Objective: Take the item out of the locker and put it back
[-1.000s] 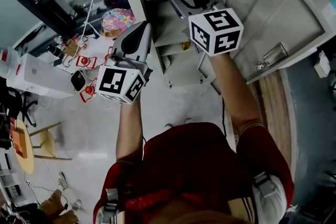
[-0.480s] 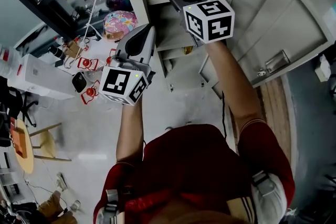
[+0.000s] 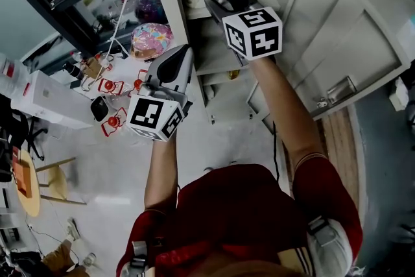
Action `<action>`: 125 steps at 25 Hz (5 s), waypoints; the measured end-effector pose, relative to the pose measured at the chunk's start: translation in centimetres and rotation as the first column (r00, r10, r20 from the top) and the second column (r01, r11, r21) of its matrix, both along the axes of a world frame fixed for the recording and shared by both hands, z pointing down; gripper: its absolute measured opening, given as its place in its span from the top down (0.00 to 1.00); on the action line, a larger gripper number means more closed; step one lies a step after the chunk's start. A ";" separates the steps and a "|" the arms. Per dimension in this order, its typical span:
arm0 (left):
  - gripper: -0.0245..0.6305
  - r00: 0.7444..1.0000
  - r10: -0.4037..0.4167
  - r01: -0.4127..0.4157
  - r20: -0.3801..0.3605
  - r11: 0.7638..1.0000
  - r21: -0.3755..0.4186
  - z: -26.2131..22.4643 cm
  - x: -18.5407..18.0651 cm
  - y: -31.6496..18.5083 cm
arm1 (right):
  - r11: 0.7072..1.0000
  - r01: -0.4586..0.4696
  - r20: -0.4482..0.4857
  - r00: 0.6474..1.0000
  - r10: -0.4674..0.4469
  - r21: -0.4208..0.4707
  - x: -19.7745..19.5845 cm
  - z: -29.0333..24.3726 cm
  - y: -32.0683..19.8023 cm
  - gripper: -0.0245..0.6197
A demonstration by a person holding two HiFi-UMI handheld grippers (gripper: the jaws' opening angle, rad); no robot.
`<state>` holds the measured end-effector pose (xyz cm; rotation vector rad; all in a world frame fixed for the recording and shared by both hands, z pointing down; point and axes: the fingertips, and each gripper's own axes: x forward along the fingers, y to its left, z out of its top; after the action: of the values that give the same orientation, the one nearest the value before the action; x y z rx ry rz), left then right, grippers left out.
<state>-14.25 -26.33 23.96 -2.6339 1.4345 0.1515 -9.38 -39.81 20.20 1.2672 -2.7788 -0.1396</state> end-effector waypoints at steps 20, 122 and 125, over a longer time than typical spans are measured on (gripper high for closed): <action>0.95 1.000 -0.010 0.010 0.005 1.000 -0.004 0.3 -0.1 0.3 | 0.998 0.042 0.091 0.995 -0.037 -0.053 -0.4 -0.3 -0.2 0.90; 0.95 0.999 -0.050 0.049 -0.008 0.997 -0.066 6.2 0.1 1.8 | 0.997 -0.017 0.156 0.987 0.030 -0.081 6.0 15.2 8.7 0.90; 0.95 0.998 -0.059 0.059 0.000 0.996 -0.067 6.5 0.1 1.5 | 0.996 -0.015 0.151 0.988 0.028 -0.087 6.0 16.1 8.0 0.90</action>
<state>-14.10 -24.83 30.47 -2.6404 1.5429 0.1019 -3.40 -31.84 36.31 1.3400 -2.8602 0.0804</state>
